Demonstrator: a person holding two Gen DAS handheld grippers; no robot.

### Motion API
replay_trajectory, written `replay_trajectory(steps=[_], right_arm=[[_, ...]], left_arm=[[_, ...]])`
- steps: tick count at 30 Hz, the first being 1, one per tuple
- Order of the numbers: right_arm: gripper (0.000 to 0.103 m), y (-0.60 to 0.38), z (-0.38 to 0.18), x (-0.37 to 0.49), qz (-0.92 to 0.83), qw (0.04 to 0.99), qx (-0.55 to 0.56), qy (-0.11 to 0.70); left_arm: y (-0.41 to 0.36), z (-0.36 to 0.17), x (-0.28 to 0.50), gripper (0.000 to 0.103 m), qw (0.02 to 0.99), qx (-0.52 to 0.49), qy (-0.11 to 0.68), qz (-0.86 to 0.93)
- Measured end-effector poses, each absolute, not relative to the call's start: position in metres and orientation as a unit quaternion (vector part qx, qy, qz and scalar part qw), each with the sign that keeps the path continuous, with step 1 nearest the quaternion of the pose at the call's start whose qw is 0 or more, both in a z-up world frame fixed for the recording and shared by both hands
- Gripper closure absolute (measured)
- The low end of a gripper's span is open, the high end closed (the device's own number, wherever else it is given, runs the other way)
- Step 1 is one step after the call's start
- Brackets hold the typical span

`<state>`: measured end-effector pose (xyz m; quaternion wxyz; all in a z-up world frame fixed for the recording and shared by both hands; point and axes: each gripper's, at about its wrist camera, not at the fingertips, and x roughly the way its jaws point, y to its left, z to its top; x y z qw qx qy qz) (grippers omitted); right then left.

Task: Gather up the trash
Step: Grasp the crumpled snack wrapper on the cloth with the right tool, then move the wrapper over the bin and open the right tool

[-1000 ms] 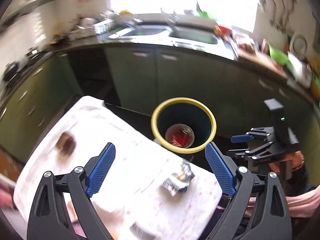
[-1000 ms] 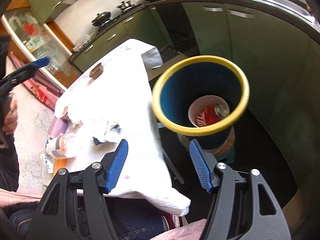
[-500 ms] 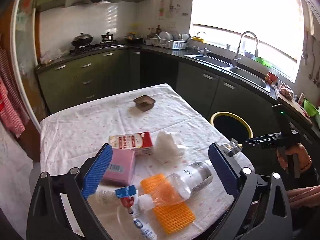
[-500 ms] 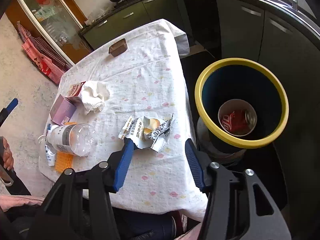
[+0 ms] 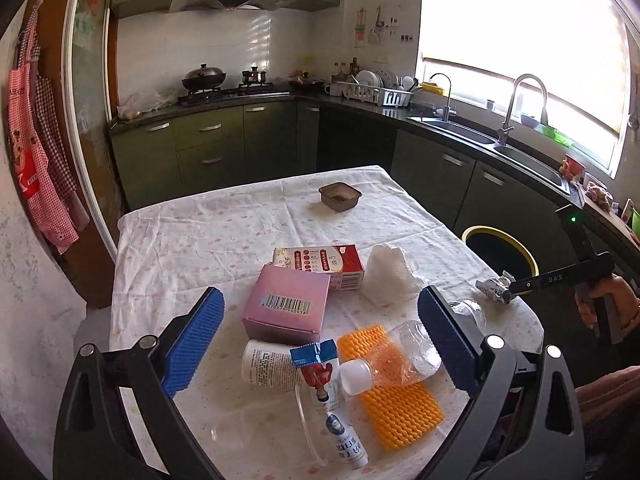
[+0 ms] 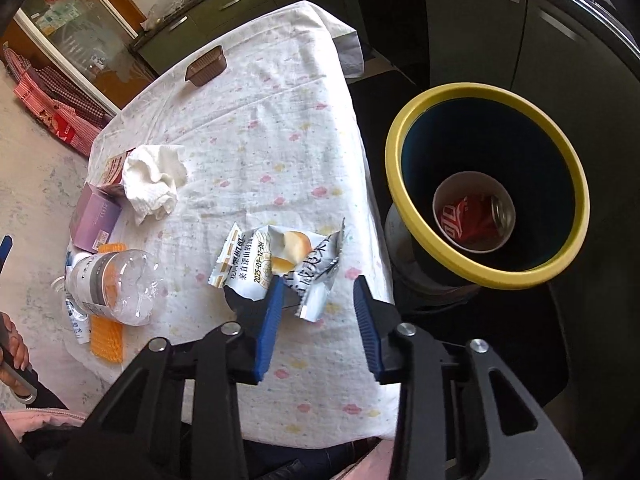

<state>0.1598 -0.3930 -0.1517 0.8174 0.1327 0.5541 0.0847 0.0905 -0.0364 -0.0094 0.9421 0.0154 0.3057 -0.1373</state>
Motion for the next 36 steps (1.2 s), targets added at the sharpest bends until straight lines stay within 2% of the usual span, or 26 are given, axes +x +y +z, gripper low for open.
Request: replay_trajectory(steps=[1,3,4,6,17,22,36], right_arm=[[0.085,-0.393,-0.151,0.159,0.089,0.817,0.136,0.553],[0.086,-0.392,-0.148,0.158,0.089,0.821,0.130,0.548],[0.091,-0.391,-0.147,0.157,0.090,0.823,0.129,0.546],[0.095,-0.390,-0.145,0.155,0.096,0.825,0.130,0.542],[0.095,-0.390,-0.110,0.137,0.100,0.852,0.117,0.500],[0.095,-0.430,-0.098,0.143,0.050,0.865,0.131,0.482],[0.095,-0.524,-0.163,0.210,-0.087,0.830,0.126,0.537]], left_arm=[[-0.037,-0.010,0.091,0.007,0.942,0.016,0.306,-0.138],[-0.039,-0.011,0.092,0.007,0.941,0.018,0.306,-0.140],[-0.040,-0.012,0.092,0.007,0.941,0.019,0.307,-0.140],[-0.042,-0.012,0.093,0.007,0.941,0.021,0.307,-0.140],[-0.048,-0.015,0.094,0.007,0.941,0.029,0.306,-0.142],[-0.050,-0.014,0.091,0.007,0.942,0.032,0.302,-0.146],[-0.060,-0.012,0.092,0.007,0.940,0.047,0.304,-0.145]])
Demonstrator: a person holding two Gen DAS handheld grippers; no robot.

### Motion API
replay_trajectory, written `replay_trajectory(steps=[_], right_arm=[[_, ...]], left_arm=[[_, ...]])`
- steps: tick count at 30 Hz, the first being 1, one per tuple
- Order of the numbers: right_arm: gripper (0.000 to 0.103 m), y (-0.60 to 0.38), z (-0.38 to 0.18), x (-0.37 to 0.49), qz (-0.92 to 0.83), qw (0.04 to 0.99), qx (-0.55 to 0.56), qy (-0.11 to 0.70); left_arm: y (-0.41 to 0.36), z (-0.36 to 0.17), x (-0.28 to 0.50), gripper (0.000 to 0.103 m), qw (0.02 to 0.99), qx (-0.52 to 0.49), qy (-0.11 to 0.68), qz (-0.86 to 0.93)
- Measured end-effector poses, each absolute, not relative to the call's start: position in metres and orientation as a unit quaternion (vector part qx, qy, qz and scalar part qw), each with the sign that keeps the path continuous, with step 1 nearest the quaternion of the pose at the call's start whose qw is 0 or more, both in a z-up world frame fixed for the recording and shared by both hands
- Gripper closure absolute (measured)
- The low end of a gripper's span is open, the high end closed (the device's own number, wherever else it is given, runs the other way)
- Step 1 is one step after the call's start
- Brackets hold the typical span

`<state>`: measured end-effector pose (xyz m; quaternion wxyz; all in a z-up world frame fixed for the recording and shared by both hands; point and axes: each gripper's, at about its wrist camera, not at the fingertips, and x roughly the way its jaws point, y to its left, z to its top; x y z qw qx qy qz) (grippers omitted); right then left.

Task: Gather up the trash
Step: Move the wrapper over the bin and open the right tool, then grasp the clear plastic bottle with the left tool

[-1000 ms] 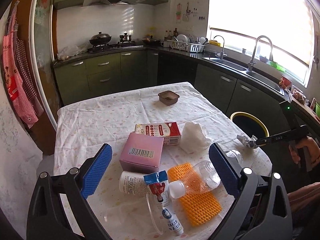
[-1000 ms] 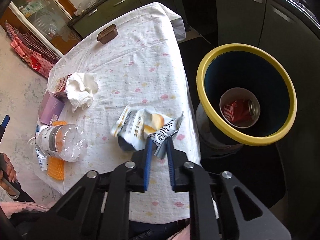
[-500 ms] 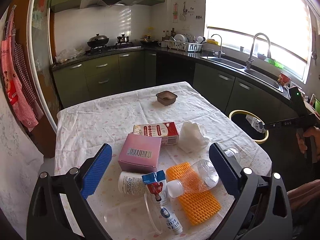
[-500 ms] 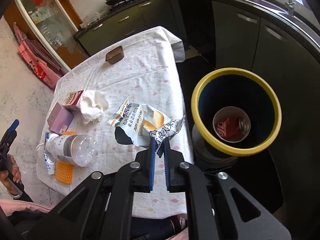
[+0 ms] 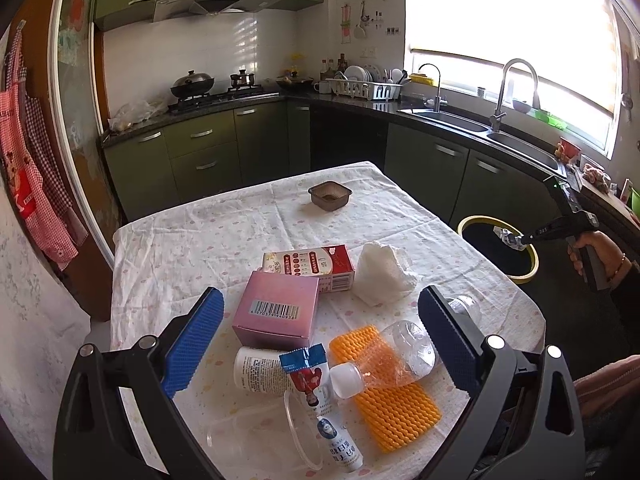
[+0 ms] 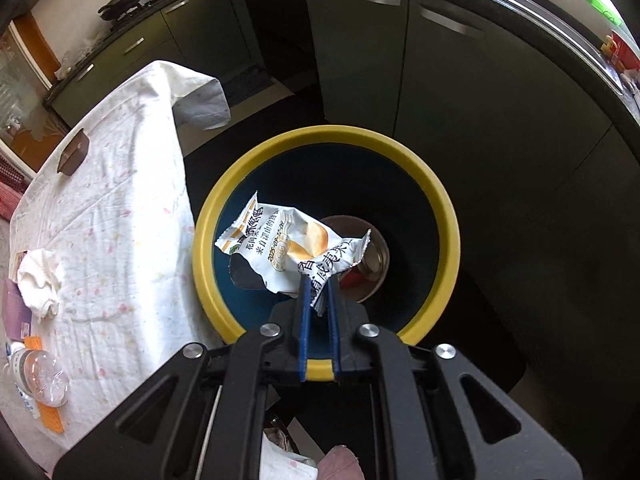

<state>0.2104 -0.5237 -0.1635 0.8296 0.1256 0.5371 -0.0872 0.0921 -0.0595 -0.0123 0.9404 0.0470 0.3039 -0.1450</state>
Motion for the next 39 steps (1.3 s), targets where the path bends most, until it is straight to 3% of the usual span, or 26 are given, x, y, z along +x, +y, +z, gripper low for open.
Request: replay_trajectory(steps=[4,7,11,16,39], right_arm=[[0.093,-0.533,-0.174,0.226,-0.102,0.825,0.125,0.542],[0.079,-0.537,-0.177,0.233,-0.108,0.823,0.128,0.542],[0.077,-0.527,-0.165,0.225,-0.092,0.833,0.137,0.527],[0.064,-0.482,-0.142,0.185,-0.020,0.859,0.132,0.493],[0.059,-0.405,-0.124,0.129,0.078,0.878,0.115,0.458]], left_arm=[[-0.063,-0.013,0.096,0.007,0.939,0.051,0.308,-0.146],[-0.064,-0.014,0.098,0.007,0.937,0.052,0.311,-0.147],[-0.065,-0.016,0.100,0.007,0.937,0.053,0.314,-0.147],[-0.058,-0.017,0.100,0.007,0.935,0.046,0.321,-0.143],[-0.042,-0.062,0.068,0.007,0.908,0.051,0.402,-0.105]])
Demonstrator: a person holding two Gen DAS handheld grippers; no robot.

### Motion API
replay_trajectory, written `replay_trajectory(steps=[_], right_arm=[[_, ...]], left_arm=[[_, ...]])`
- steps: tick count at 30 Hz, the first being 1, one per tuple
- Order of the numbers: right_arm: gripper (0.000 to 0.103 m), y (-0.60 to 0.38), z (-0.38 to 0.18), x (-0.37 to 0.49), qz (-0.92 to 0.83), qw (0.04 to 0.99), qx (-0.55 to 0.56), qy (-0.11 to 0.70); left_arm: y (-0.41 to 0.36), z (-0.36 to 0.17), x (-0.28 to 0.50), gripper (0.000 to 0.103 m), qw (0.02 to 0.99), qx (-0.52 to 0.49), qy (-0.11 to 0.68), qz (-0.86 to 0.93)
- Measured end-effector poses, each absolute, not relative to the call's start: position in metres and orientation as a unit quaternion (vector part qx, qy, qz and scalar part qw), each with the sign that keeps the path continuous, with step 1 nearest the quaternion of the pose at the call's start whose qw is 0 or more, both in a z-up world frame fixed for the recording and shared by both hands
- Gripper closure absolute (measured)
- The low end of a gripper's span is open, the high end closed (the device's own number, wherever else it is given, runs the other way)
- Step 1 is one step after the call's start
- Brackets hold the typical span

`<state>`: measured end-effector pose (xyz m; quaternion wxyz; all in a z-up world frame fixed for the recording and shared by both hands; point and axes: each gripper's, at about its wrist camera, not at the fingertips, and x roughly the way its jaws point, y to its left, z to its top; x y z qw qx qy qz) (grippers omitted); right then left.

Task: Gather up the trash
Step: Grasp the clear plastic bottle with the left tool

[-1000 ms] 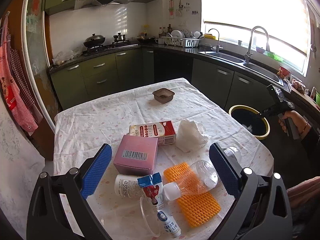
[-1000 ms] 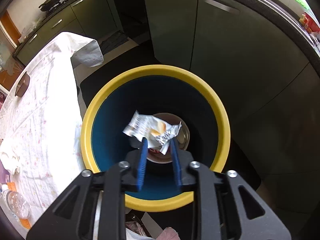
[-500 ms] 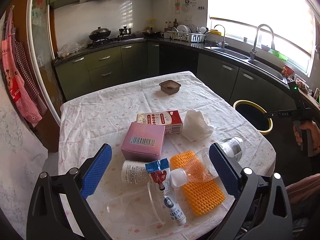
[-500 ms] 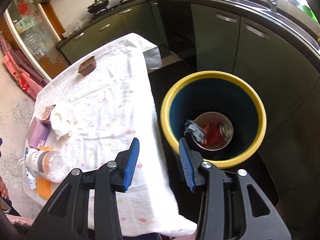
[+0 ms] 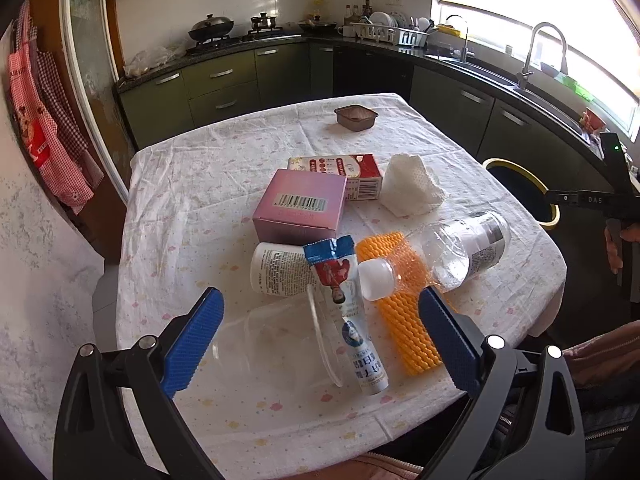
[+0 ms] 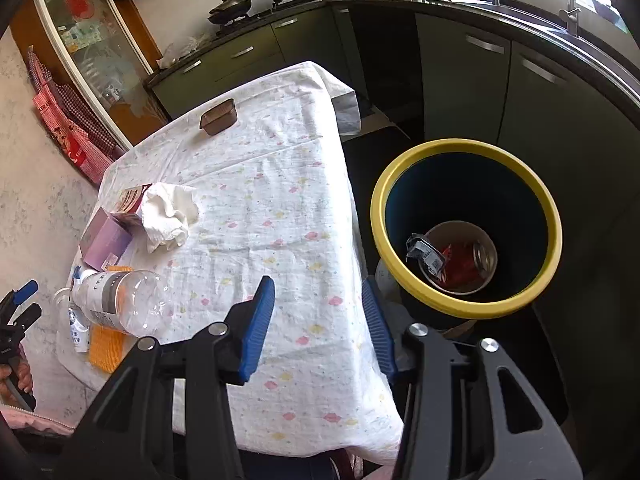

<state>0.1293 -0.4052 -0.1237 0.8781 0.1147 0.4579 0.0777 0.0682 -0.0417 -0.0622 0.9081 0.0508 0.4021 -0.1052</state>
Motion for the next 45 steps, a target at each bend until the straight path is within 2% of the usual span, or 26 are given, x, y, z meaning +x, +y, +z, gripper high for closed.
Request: replay_trajectory(steps=[4,7,11,14,26,30,33,37,39,45], right_arm=[[0.058,-0.405,-0.124,0.129,0.082,0.878,0.114,0.457],[0.057,-0.405,-0.124,0.129,0.083,0.877,0.115,0.459],[0.057,-0.405,-0.125,0.127,0.080,0.876,0.116,0.461],[0.056,-0.406,-0.126,0.126,0.079,0.876,0.121,0.461],[0.053,-0.410,-0.139,0.139,0.087,0.865,0.133,0.476],[0.053,-0.412,-0.145,0.143,0.089,0.861,0.139,0.481],[0.053,-0.414,-0.148,0.143,0.090,0.860,0.143,0.482],[0.053,-0.414,-0.149,0.143,0.091,0.859,0.144,0.483],[0.053,-0.413,-0.149,0.143,0.092,0.859,0.143,0.483],[0.053,-0.411,-0.148,0.141,0.095,0.859,0.142,0.483]], left_arm=[[-0.069,-0.052,0.068,0.007,0.899,0.105,0.389,-0.171],[-0.099,-0.048,0.070,0.007,0.873,0.196,0.365,-0.258],[-0.141,-0.055,0.073,0.007,0.785,0.341,0.339,-0.391],[-0.163,-0.068,0.089,0.007,0.729,0.387,0.357,-0.437],[-0.209,-0.100,0.149,0.012,0.645,0.395,0.420,-0.502],[-0.214,-0.110,0.150,0.023,0.631,0.413,0.429,-0.497],[-0.214,-0.114,0.154,0.028,0.627,0.420,0.436,-0.490],[-0.215,-0.119,0.155,0.030,0.623,0.424,0.445,-0.484],[-0.216,-0.122,0.154,0.035,0.620,0.428,0.449,-0.480],[-0.216,-0.125,0.155,0.036,0.625,0.432,0.450,-0.470]])
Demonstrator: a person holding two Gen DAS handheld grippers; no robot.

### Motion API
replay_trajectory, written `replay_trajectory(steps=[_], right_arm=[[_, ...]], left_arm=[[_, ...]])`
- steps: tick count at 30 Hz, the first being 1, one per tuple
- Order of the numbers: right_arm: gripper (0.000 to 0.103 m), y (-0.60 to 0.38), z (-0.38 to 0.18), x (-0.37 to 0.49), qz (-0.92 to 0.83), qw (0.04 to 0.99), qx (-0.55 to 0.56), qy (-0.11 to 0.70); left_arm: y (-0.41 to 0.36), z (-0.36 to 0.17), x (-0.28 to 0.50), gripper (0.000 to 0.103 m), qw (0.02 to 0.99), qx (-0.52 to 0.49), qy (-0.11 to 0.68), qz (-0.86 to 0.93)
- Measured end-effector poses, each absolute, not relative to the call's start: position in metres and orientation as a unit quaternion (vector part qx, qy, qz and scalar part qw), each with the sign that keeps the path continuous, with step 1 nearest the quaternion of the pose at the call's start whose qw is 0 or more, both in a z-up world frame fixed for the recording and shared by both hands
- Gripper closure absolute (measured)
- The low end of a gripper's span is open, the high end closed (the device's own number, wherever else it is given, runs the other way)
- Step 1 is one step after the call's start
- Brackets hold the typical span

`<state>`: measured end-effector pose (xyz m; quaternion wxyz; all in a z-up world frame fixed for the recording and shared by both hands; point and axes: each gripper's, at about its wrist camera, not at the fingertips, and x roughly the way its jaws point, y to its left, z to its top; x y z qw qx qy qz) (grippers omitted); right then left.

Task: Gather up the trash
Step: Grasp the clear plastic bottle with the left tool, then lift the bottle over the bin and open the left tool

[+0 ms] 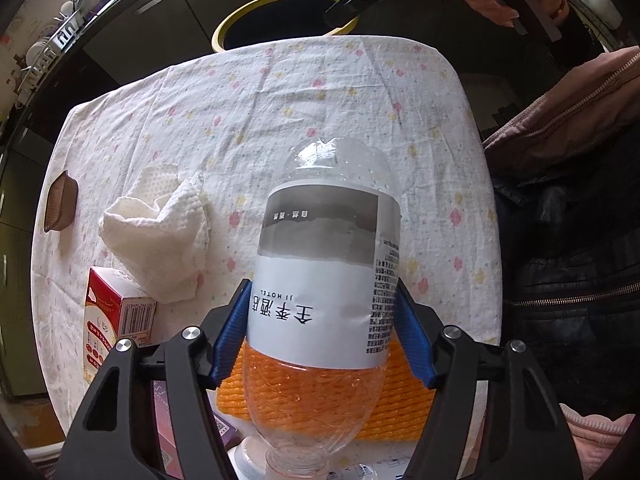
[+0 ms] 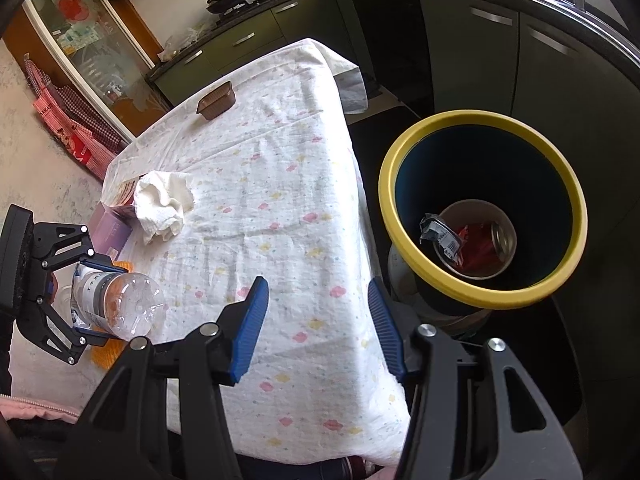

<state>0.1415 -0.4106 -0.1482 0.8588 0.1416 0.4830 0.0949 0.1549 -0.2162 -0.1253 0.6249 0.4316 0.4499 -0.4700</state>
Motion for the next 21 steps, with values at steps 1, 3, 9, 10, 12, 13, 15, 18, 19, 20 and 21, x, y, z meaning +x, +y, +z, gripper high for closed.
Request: replay_trajectory(steps=[1,3,9,10,12,13,15,18,19,20,21], right_arm=[[0.053,-0.410,-0.148,0.141,0.095,0.859,0.142,0.482],[0.053,-0.410,-0.146,0.140,0.096,0.860,0.141,0.481],[0.053,-0.409,-0.142,0.139,0.098,0.862,0.140,0.477],[0.053,-0.408,-0.143,0.139,0.098,0.862,0.140,0.477],[0.053,-0.408,-0.143,0.138,0.100,0.861,0.141,0.478],[0.053,-0.407,-0.144,0.138,0.101,0.861,0.141,0.478],[0.053,-0.407,-0.144,0.138,0.102,0.861,0.140,0.479],[0.053,-0.407,-0.143,0.137,0.103,0.861,0.141,0.477],[0.053,-0.408,-0.142,0.137,0.103,0.862,0.141,0.477],[0.053,-0.408,-0.142,0.137,0.103,0.862,0.141,0.476],[0.053,-0.408,-0.141,0.137,0.103,0.862,0.141,0.476]], left_arm=[[-0.216,-0.123,0.155,0.037,0.627,0.431,0.449,-0.470],[-0.215,-0.117,0.156,0.037,0.630,0.426,0.447,-0.471],[-0.212,-0.093,0.155,0.037,0.644,0.427,0.432,-0.465],[-0.212,-0.090,0.154,0.037,0.646,0.428,0.429,-0.464],[-0.212,-0.083,0.153,0.037,0.651,0.428,0.424,-0.462],[-0.211,-0.080,0.153,0.037,0.653,0.427,0.422,-0.462],[-0.210,-0.074,0.152,0.037,0.658,0.426,0.417,-0.461],[-0.209,-0.066,0.152,0.037,0.664,0.427,0.410,-0.458],[-0.207,-0.062,0.152,0.037,0.666,0.427,0.408,-0.457],[-0.206,-0.059,0.152,0.038,0.668,0.425,0.406,-0.456],[-0.205,-0.057,0.152,0.038,0.670,0.424,0.405,-0.455]])
